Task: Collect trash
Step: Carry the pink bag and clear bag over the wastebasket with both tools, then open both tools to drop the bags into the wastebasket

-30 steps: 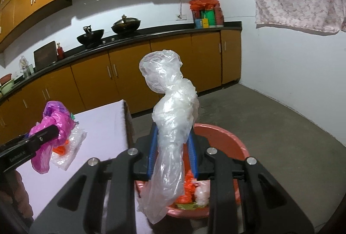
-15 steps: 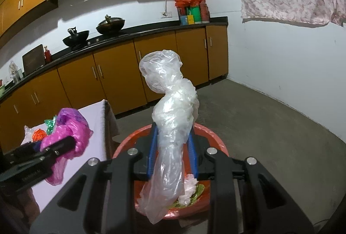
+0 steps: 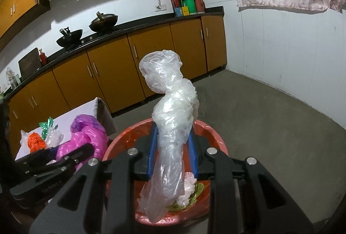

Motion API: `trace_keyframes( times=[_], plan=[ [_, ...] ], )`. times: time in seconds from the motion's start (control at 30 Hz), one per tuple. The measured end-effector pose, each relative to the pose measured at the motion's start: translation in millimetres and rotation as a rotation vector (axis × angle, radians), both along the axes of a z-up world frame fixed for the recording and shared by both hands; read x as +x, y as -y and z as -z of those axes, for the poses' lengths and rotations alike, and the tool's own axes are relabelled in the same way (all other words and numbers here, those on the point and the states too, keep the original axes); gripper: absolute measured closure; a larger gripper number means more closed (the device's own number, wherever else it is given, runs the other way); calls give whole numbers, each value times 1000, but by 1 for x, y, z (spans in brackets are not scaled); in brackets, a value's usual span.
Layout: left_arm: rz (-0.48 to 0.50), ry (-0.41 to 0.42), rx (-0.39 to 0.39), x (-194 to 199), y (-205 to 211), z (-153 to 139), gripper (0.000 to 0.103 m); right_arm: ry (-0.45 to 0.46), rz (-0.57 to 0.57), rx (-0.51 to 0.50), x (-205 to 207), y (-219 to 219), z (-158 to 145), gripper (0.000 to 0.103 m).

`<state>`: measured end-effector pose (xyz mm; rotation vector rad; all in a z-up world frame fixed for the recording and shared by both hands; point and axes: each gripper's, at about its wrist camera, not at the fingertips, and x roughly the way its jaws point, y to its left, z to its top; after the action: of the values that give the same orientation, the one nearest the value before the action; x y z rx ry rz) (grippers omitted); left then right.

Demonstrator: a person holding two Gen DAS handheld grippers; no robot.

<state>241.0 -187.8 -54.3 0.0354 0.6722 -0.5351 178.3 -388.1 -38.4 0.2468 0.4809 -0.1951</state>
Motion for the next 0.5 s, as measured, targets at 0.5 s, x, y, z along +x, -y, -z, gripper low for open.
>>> trace_keyframes(
  times=[0.5],
  plan=[
    [-14,-52,1,14,-2,17,28,5,32,68,7,22,9,43]
  ],
)
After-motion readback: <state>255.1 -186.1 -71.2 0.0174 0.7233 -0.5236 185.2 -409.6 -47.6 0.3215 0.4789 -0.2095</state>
